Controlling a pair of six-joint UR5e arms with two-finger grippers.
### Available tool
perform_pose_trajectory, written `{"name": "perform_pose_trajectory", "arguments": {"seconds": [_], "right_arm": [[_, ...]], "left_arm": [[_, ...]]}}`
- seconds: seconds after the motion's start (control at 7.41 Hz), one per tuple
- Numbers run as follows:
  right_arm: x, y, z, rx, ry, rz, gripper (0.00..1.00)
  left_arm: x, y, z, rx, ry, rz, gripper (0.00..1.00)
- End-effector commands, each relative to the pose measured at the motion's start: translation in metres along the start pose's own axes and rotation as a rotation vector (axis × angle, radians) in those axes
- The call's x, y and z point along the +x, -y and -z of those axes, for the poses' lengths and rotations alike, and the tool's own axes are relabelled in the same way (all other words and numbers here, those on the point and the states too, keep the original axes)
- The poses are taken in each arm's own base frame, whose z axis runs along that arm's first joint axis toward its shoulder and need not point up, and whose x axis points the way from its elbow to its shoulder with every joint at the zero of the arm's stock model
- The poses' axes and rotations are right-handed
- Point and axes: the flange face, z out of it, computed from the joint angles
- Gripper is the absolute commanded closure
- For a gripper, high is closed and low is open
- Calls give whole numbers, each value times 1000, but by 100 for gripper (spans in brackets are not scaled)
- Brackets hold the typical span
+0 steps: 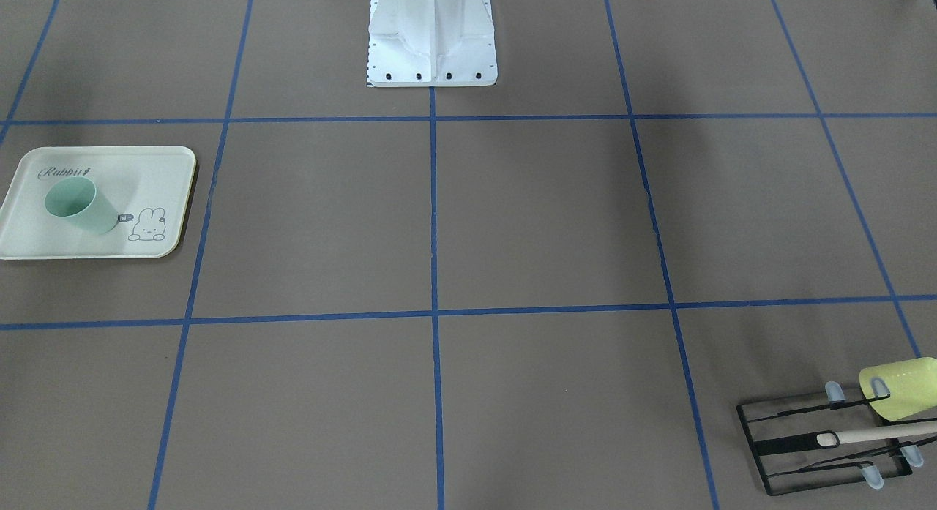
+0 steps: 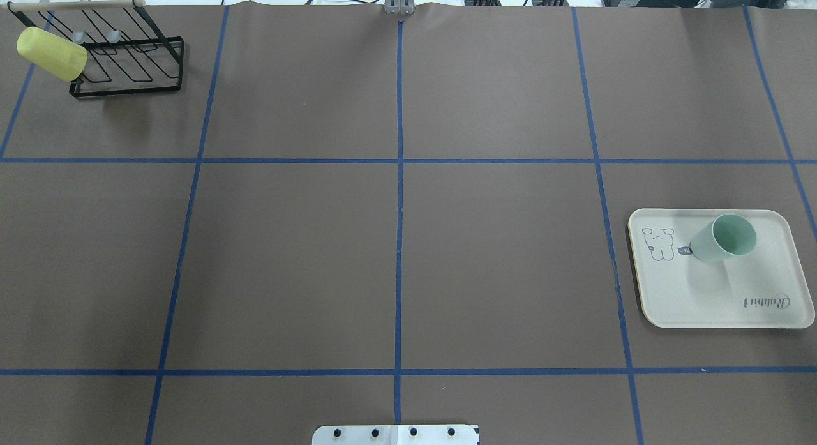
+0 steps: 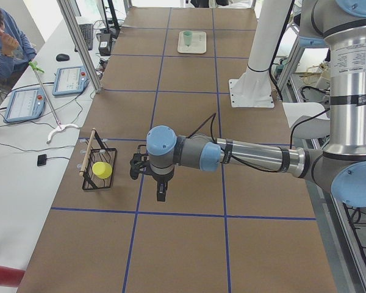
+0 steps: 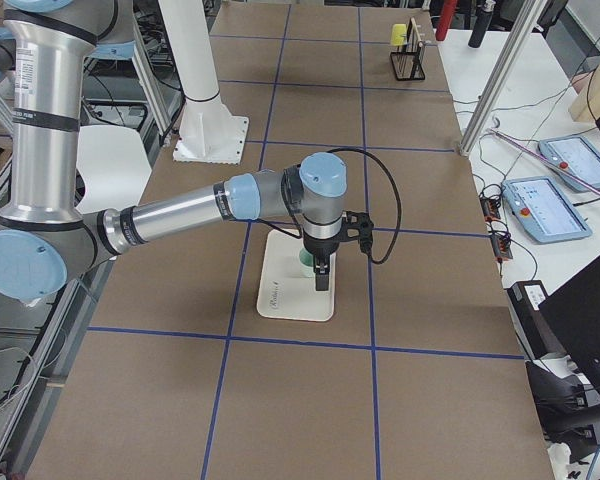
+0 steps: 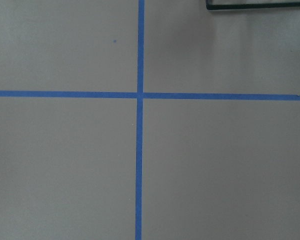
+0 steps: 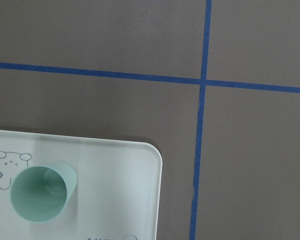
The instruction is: Left arm grabs green cup and hands to right arm on tray
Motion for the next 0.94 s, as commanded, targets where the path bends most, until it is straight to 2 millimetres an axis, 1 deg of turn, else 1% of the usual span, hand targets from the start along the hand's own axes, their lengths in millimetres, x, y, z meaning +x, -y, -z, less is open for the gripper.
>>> {"name": "perform_pose_trajectory", "arguments": {"seconds": [0.0, 0.27, 0.54, 0.67, 0.81], "right_arm": [[3, 0, -4, -17, 0, -12, 0], [13, 0, -17, -45, 8, -34, 0], [29, -16, -34, -86, 5, -68, 0], [38, -19, -44, -107, 4, -84, 0], [40, -20, -46, -112, 11, -83, 0]], "left_arm": [[0, -6, 2, 2, 0, 0, 0], [0, -6, 2, 1, -1, 3, 0], [0, -7, 1, -1, -1, 11, 0], [0, -7, 1, -1, -3, 13, 0], [-2, -7, 1, 0, 11, 17, 0]]}}
